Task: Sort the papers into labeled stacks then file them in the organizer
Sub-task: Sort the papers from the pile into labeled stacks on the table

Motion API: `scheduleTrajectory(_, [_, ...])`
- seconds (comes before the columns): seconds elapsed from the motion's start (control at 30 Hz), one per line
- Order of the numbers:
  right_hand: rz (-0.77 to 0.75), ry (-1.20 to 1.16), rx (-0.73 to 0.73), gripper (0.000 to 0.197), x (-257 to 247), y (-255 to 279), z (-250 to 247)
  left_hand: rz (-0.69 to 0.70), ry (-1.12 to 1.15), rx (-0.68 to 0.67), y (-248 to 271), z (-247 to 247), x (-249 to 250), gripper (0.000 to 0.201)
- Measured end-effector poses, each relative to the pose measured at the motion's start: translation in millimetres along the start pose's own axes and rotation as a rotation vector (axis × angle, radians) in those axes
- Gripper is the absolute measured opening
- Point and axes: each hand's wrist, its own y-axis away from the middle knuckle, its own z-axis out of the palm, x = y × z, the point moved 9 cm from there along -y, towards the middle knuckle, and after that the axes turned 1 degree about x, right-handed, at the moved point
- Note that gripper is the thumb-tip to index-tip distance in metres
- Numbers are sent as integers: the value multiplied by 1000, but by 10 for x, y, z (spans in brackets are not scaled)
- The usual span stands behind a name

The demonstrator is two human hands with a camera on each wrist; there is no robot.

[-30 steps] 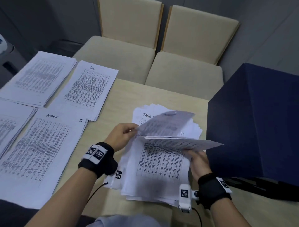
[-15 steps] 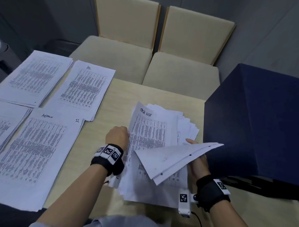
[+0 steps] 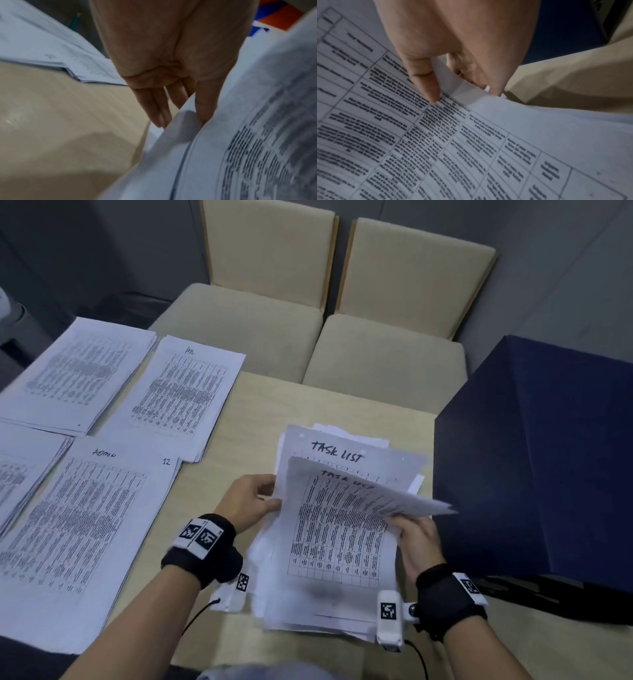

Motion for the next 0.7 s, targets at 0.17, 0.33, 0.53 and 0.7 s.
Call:
scheduleTrajectory(0.17, [-10,-103,52,37,-2,36,-108,-262,-242,212,-90,-30,-340,35])
scheduleTrajectory(0.33, [10,-90,40,21,7,89,-181,-294,-249,320,-139,-68,-357,21])
scheduleTrajectory(0.53, [95,-110,143,23,179,102,-314,-255,-374,332,-174,-257,-302,10])
scheduleTrajectory(0.7, [83,-138,153,24,18,62,-236,-79,-644,360,-54,-325,162,30])
